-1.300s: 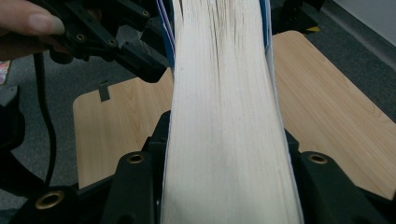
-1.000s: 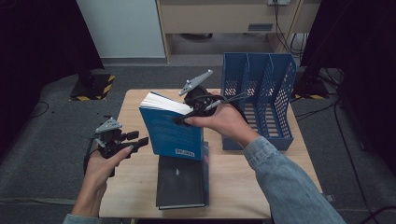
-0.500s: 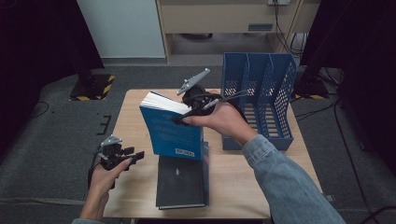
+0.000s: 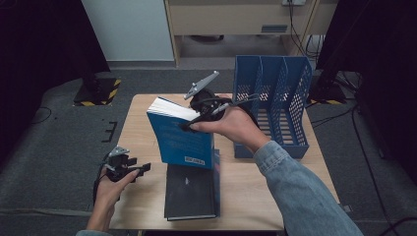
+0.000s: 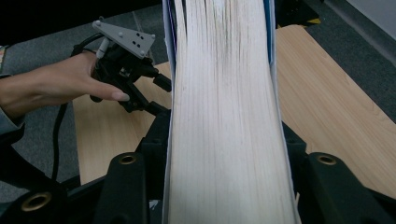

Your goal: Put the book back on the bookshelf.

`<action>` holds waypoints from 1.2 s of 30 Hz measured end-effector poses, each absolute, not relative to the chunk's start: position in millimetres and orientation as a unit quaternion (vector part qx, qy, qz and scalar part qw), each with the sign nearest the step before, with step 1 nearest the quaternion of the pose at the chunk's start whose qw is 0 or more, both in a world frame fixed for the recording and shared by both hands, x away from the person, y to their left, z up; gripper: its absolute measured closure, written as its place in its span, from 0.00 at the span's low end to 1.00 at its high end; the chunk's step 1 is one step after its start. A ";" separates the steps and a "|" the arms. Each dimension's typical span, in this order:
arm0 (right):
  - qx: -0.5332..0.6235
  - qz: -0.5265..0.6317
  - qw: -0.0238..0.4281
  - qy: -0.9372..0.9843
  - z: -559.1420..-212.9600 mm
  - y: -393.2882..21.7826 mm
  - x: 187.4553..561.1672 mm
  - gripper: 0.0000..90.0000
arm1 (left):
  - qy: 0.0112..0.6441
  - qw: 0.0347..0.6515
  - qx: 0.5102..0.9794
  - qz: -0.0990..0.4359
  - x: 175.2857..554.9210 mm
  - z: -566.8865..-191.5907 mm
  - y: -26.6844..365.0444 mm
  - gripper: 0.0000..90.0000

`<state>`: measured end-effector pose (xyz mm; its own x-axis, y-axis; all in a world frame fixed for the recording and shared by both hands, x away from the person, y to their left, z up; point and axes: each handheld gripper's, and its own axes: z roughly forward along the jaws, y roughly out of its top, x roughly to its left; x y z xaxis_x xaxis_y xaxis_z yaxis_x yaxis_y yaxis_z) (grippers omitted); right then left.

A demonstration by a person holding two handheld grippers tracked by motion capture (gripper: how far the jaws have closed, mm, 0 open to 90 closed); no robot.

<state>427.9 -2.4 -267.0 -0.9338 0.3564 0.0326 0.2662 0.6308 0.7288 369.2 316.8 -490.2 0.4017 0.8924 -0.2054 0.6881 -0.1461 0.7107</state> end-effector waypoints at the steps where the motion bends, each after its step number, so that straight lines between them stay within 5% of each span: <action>1: 0.171 0.392 0.058 0.902 -266.5 -2.0 427.8 0.56 | 0.530 0.382 0.745 0.134 369.2 -490.1 316.5 0.31; 24: 0.180 0.374 0.063 0.908 -268.7 0.2 431.8 0.66 | 0.528 0.375 0.749 0.138 369.0 -490.5 314.8 0.31; 36: 0.275 0.393 0.034 0.877 -265.2 -8.3 450.5 0.67 | 0.527 0.361 0.757 0.140 370.3 -493.5 315.1 0.30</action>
<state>450.5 -8.3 -265.2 -0.8460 0.5097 0.1566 0.4559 0.5392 0.7081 370.3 315.1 -493.5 0.4061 0.8983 -0.1678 0.6959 -0.1849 0.6939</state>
